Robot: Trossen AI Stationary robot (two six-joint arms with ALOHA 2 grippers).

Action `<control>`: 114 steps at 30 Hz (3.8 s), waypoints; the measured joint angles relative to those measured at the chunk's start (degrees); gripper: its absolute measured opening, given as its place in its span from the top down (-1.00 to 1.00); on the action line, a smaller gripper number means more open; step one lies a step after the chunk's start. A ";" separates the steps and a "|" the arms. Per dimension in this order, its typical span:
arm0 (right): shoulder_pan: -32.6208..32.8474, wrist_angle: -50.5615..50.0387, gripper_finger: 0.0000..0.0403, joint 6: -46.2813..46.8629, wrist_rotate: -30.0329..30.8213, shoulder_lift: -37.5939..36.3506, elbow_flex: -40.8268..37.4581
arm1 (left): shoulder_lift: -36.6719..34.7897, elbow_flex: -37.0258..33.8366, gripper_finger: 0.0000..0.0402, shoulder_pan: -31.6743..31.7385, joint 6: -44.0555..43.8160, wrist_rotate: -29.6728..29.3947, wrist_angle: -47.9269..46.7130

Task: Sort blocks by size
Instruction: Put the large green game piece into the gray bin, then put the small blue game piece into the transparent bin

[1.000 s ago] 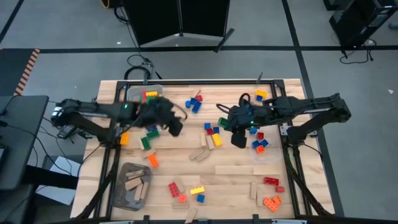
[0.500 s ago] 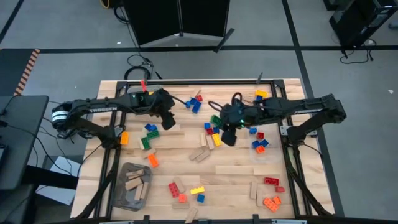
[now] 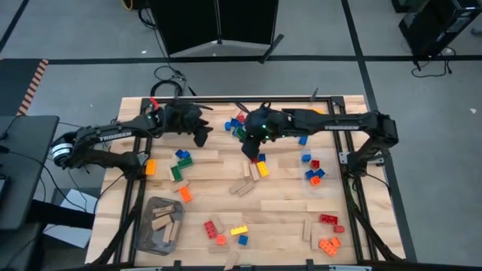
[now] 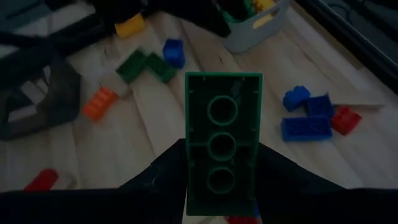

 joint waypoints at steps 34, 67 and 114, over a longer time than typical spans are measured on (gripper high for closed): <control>-2.13 13.00 0.22 -11.38 14.07 -0.09 0.00 | 2.48 1.00 -0.43 -3.77 -30.09 4.85 36.13; -2.93 12.31 0.08 -18.79 14.31 0.02 -0.04 | 14.05 13.42 0.53 -8.80 -27.39 -7.56 27.76; -3.30 -12.38 -0.34 -6.21 13.57 -2.45 -0.04 | 19.29 13.20 -0.10 23.97 -21.67 -0.23 -34.81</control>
